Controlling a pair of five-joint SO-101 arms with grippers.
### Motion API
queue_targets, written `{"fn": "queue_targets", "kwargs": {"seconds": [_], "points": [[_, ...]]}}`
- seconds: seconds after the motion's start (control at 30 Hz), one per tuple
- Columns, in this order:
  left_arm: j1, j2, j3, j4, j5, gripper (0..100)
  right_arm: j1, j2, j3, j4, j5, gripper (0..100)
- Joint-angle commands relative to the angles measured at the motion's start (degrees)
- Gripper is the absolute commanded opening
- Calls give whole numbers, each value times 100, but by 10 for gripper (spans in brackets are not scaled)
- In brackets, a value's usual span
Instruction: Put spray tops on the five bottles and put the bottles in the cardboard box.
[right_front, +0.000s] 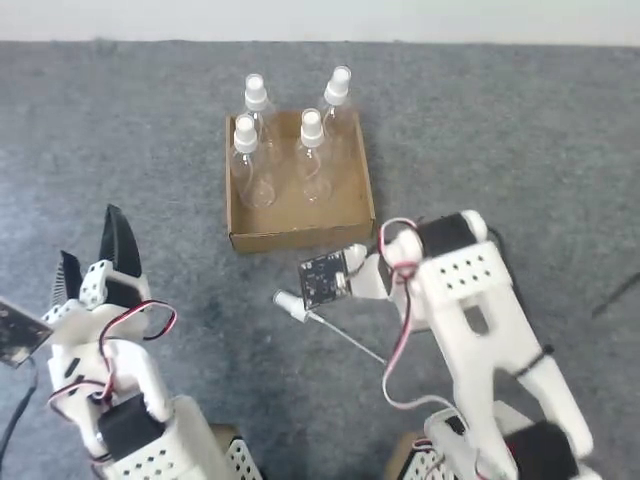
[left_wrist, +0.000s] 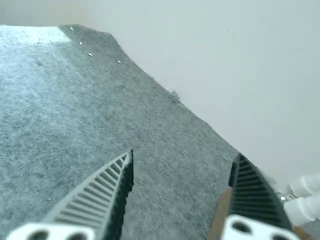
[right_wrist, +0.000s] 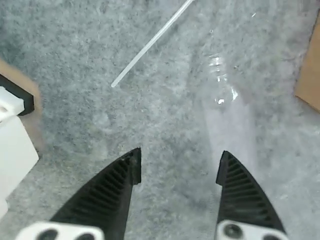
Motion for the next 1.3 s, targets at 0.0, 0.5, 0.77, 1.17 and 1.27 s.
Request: {"fn": "queue_targets", "kwargs": {"seconds": [0.0, 0.5, 0.77, 1.17, 1.27], "points": [[18, -79, -57, -237, -44, 298, -40, 549, -563, -136, 70, 202], [9, -79, -57, -237, -352, 298, -40, 1560, -624, -901, 202, 203], [9, -79, -57, -246, -352, 298, -22, 1657, -624, -1226, 202, 203], [9, -79, -57, -255, -352, 298, -4, 2299, -633, -1587, 193, 281], [9, -79, -57, -255, -352, 298, 66, 2492, -633, -1657, 193, 281]]}}
